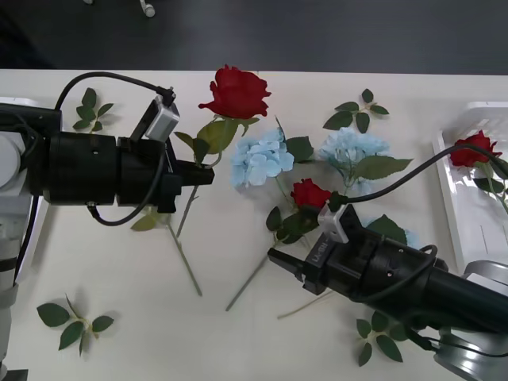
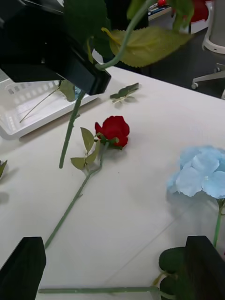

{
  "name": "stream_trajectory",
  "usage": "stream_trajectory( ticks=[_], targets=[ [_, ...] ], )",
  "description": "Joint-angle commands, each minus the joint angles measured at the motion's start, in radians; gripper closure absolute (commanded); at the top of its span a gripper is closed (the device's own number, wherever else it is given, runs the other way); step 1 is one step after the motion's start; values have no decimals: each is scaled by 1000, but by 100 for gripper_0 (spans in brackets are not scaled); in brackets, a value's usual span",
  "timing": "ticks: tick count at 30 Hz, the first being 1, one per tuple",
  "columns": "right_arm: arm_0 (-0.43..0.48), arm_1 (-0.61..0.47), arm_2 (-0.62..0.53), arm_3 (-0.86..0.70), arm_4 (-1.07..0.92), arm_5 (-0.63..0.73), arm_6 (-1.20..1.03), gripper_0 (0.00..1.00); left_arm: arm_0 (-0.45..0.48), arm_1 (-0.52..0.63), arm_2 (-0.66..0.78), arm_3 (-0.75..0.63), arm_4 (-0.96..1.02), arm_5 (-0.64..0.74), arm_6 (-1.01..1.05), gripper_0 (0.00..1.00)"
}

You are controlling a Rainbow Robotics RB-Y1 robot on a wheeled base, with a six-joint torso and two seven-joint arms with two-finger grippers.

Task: Put the red flowers into the right box and the blue flowers into the left box

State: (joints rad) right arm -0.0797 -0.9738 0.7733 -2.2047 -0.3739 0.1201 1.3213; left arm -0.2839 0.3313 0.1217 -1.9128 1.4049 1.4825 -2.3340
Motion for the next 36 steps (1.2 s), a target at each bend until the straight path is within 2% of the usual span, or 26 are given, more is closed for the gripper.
stream_trajectory(
  ticks=[1, 8, 14, 20, 26, 36],
  targets=[
    [0, 66, 8, 11, 7, -5, 21, 13, 12, 0, 26, -28, 114, 27, -169, 100],
    [-3, 164, 38, 60, 27, -7, 22, 13, 32, -113, 138, -28, 253, 160, -363, 100],
    [-31, 211, 78, 71, 50, -7, 22, 13, 32, -190, 205, -28, 289, 262, -371, 100],
    [-97, 224, 150, 92, 49, -28, 13, 13, 34, -207, 202, -35, 319, 275, -371, 100],
    [-155, 214, 173, 92, 36, -36, 6, 13, 34, -222, 190, -40, 309, 275, -371, 100],
    [-190, 273, 189, 140, 35, -39, 16, 13, 34, -225, 167, -40, 296, 274, -371, 100]
  ],
)
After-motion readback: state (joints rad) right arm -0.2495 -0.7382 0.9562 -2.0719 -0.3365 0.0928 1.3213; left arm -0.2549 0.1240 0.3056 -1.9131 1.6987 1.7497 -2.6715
